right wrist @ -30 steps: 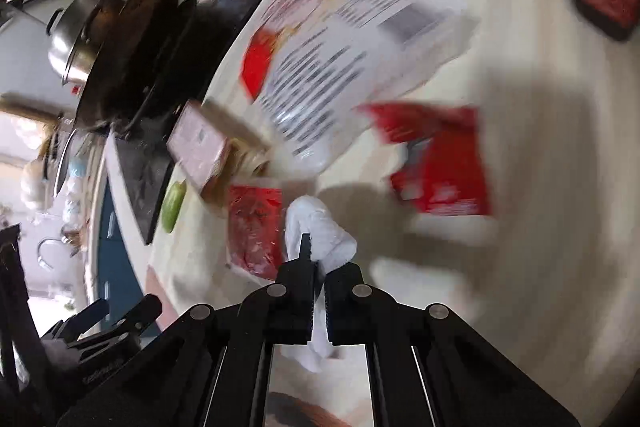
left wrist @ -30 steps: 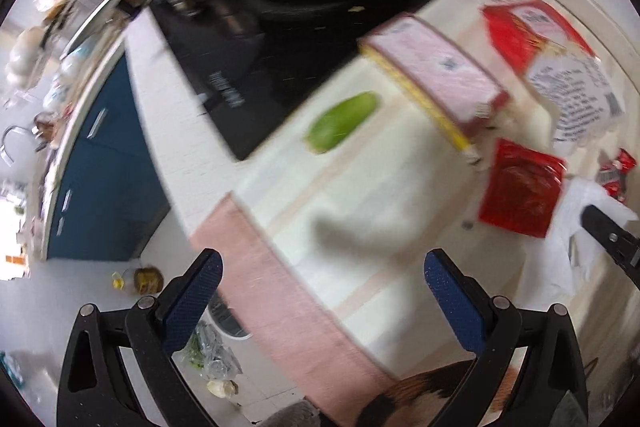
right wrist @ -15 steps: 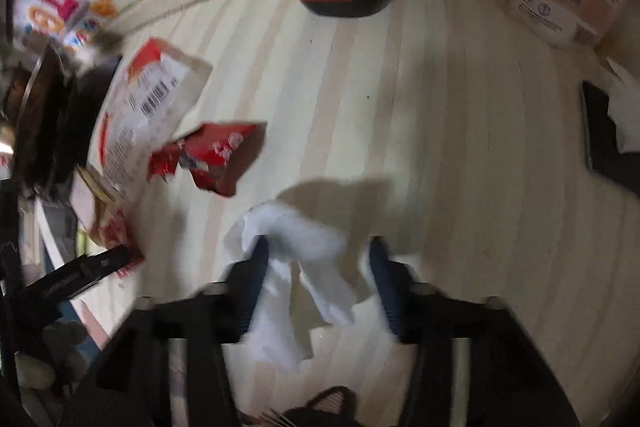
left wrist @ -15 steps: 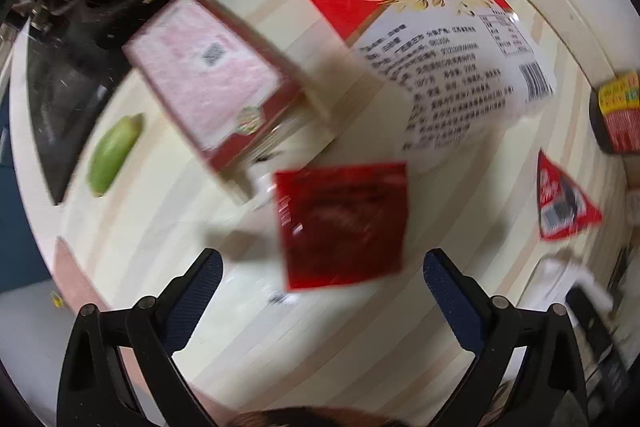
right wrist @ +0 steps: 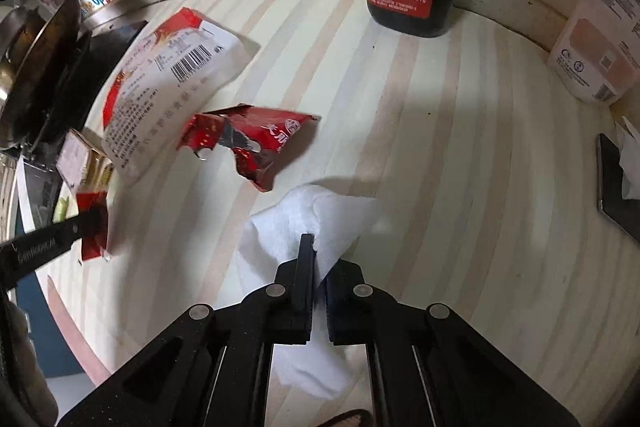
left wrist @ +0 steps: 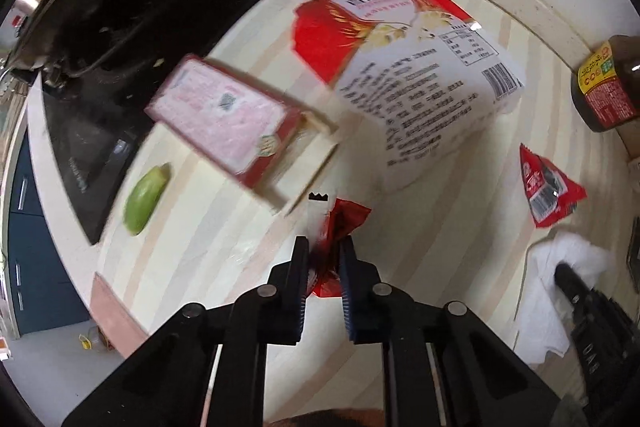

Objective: Collect trash
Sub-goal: 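Grasp the red snack wrapper with the left tool while the right tool grasps the white tissue, then carry both items to the bin and open both tools to drop them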

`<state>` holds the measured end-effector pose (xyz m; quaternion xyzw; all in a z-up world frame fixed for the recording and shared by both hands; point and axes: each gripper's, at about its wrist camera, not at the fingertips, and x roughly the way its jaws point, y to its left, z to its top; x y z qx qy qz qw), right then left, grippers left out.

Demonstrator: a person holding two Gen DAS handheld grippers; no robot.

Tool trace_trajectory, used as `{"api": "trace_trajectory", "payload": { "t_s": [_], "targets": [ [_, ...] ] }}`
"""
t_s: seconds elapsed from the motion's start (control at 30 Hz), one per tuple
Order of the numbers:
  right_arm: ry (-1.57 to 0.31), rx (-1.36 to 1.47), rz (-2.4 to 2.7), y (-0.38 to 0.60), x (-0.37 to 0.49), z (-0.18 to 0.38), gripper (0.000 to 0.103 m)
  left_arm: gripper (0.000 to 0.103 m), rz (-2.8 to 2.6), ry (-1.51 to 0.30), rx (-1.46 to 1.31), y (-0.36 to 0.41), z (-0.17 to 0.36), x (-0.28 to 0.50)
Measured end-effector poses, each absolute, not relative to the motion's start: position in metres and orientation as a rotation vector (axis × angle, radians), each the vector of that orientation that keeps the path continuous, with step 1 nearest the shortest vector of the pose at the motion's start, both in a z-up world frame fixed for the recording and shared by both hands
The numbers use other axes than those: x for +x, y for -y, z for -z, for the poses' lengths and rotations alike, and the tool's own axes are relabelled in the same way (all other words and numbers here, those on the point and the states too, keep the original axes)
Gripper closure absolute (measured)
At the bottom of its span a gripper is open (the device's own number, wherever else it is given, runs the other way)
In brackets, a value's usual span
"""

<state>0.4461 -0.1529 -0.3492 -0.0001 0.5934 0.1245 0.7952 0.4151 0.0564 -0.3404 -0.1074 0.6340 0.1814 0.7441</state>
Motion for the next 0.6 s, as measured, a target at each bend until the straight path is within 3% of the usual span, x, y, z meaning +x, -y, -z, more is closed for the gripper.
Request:
{"api": "trace_trajectory", "payload": {
  "t_s": [0.33,0.6],
  "targets": [
    [-1.179,-0.003,-0.355,0.141,0.413,0.279,0.099,0.093,-0.462,-1.257,-0.274,-0.083,0.283,0.347],
    [-1.080,-0.051,-0.531,0.075,0.370,0.215,0.099,0.093,-0.571,-1.122,-0.348,-0.154,0.236,0.251]
  ]
}}
